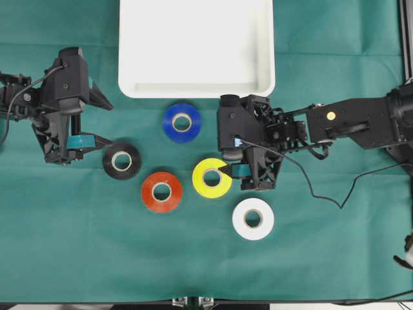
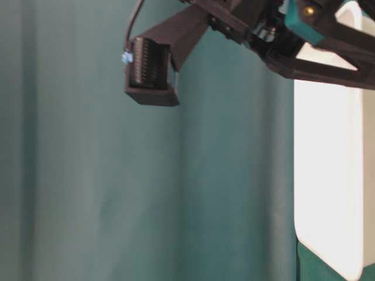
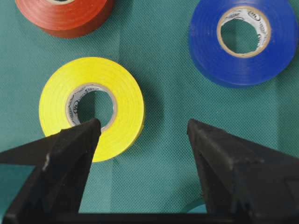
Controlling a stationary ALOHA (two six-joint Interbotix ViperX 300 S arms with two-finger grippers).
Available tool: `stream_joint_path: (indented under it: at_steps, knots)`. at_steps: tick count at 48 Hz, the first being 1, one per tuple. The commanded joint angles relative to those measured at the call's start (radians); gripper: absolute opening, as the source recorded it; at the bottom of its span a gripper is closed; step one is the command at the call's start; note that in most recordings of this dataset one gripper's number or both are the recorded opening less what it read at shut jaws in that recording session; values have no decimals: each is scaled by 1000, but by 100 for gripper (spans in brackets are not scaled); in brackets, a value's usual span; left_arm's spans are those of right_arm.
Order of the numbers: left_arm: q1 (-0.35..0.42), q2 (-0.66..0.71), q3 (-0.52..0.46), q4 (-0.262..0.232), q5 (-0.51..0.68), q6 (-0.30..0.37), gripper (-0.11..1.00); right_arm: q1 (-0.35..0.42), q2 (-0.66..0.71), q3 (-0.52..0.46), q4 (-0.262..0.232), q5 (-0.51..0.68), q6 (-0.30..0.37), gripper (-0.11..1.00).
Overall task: Put the tape alternately from left to right into the white case.
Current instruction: 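Lower the right gripper into the yellow roll's hole and close, then lift the yellow roll and carry it into the white tray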
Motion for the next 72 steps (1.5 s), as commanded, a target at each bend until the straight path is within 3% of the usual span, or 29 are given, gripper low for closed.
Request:
stream_joint_path:
  at_steps: [1,72]
  knots:
    - [-2,-5,-20,-2,-3,0,76,3,5,-25,0,-5,3,79]
    - [-3,-5,-14,-2,-3,-2,76,12,190,-120,-2,0,8,77]
